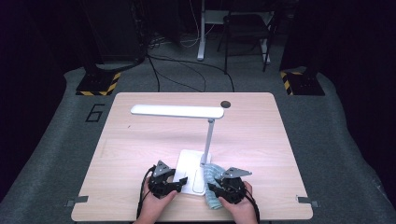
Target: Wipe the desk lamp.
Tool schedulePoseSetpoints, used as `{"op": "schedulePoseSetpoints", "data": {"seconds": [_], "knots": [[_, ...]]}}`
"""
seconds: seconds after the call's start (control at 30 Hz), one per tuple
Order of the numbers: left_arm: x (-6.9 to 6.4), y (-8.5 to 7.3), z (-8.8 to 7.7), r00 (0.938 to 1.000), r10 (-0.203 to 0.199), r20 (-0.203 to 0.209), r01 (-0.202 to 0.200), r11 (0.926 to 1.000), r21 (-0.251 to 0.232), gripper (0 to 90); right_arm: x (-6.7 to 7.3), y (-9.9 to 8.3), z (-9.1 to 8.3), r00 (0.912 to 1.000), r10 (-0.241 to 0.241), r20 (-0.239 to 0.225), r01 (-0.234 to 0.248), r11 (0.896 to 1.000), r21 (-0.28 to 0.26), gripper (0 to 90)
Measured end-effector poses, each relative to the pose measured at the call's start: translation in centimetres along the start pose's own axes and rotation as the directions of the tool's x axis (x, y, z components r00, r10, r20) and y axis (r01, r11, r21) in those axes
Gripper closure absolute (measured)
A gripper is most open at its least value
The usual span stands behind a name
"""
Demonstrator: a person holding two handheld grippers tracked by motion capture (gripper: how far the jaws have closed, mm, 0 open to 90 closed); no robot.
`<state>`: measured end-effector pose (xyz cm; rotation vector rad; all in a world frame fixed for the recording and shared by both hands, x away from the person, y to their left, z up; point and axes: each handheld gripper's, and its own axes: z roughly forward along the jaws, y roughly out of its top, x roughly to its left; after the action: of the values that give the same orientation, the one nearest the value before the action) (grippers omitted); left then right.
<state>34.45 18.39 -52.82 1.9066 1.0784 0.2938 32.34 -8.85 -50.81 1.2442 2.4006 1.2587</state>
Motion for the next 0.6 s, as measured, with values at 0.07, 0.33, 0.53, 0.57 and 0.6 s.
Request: {"op": "schedulePoseSetpoints", "data": {"seconds": [0.07,0.33,0.53,0.57,0.6], "knots": [[0.0,0.0,0.0,1.0,0.002,-0.004,-0.002,1.0,-0.004,36.2,-0.1,0.0,0.1,1.0,0.006,-0.002,-0.006,1.0,-0.004,69.9],[0.2,0.0,-0.2,0.9999,0.008,-0.011,-0.008,0.9999,-0.011,41.9,-0.6,0.3,0.5,1.0,0.007,0.001,-0.007,1.0,-0.002,70.2],[0.1,0.0,-0.1,0.9999,0.003,-0.014,-0.003,0.9998,-0.018,42.0,-1.5,0.9,1.0,0.9997,0.017,0.017,-0.017,1.0,-0.011,70.2],[0.1,-0.1,-0.1,0.9999,0.002,-0.016,-0.002,0.9998,-0.02,42.0,-1.7,1.1,1.1,0.9995,0.025,0.02,-0.025,1.0,-0.01,70.3],[0.1,0.0,-0.2,1.0,0.003,-0.009,-0.003,0.9999,-0.011,42.0,-1.9,1.2,1.2,0.9991,0.033,0.026,-0.032,0.999,-0.017,70.3]]}}
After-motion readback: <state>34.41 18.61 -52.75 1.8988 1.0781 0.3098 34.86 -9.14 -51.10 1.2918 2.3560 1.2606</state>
